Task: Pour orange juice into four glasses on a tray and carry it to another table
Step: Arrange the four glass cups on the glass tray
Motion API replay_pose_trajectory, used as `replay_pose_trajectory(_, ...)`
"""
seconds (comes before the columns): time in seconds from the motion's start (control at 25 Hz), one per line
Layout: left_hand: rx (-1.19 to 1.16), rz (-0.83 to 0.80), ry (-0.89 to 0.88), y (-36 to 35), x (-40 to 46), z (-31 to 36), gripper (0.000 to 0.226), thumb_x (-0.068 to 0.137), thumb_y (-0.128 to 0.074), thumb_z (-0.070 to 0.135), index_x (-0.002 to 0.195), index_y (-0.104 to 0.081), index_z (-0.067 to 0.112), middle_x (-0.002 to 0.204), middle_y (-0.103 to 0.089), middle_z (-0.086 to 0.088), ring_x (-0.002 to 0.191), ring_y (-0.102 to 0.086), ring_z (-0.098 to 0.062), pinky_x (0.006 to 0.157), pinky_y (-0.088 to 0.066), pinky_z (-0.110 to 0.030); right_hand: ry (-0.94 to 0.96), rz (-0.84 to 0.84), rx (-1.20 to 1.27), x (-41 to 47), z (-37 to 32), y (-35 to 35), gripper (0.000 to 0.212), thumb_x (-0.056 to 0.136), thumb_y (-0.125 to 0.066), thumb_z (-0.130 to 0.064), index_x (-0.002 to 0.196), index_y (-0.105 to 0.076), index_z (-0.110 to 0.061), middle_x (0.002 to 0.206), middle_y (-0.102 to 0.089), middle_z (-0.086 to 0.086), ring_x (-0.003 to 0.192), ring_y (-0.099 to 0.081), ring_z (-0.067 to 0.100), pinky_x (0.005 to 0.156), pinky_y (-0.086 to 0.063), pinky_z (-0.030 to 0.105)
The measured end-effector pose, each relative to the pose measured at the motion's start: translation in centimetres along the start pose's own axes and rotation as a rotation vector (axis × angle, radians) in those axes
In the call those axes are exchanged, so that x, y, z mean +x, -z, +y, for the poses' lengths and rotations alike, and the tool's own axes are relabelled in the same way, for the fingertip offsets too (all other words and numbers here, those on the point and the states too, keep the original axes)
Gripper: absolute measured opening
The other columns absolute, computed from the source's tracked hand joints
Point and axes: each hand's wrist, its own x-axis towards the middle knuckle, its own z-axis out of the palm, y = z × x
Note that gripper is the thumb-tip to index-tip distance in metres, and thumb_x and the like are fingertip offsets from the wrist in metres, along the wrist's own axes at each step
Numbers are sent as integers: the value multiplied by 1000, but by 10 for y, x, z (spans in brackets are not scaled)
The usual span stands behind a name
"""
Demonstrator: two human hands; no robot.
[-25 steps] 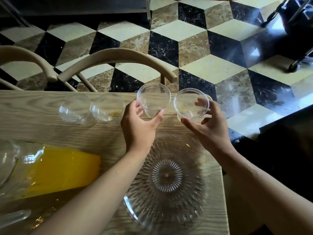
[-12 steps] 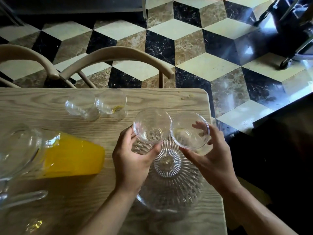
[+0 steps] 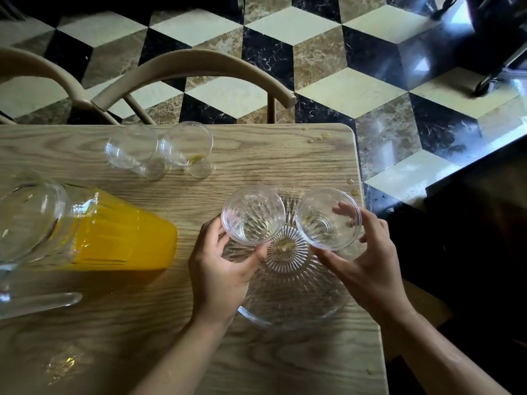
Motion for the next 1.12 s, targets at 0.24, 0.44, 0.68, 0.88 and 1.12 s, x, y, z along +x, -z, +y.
replay_pose_trajectory(0.24, -49, 21, 19, -3, -4, -6, 66, 70, -93, 50, 123, -54, 57, 117, -65, 46, 115, -63, 16, 105, -51, -14, 15, -5, -33, 1, 3, -3, 75, 65, -93, -32, 131, -60, -19, 127, -64, -10, 115, -53, 16, 91, -39, 16)
replay_pose_trajectory(0.44, -59, 9, -17, -5, -4, -12, 67, 69, -89, 44, 128, -58, 40, 123, -70, 26, 121, -66, 4, 107, -52, -21, 12, -15, -34, 3, 6, -5, 75, 65, -93, -30, 132, -61, -20, 127, -64, -11, 116, -51, 16, 92, -39, 17)
replay_pose_trajectory(0.68, -23, 6, 8, -5, -7, -8, 64, 69, -87, 47, 124, -55, 55, 122, -63, 46, 119, -63, 15, 104, -51, -15, 5, -8, -55, 2, 5, -6, 77, 64, -94, -25, 134, -61, -18, 126, -64, -12, 117, -50, 17, 97, -46, 36)
replay_pose_trajectory(0.88, -6, -8, 42, -3, -8, -15, 74, 68, -87, 51, 135, -59, 38, 127, -67, 35, 122, -64, 9, 110, -54, -31, 11, -14, -79, 1, 4, -6, 83, 65, -94, -27, 139, -58, -18, 127, -64, -12, 113, -50, 16, 96, -47, 42)
replay_pose_trajectory(1.12, 15, 6, 74, 3, -15, -7, 91, 64, -87, 58, 142, -42, 44, 139, -51, 27, 133, -58, -4, 112, -51, -32, -36, -80, -88, -2, -1, 1, 113, 62, -94, -38, 156, -37, -18, 126, -43, -33, 118, -49, 12, 107, -42, 37)
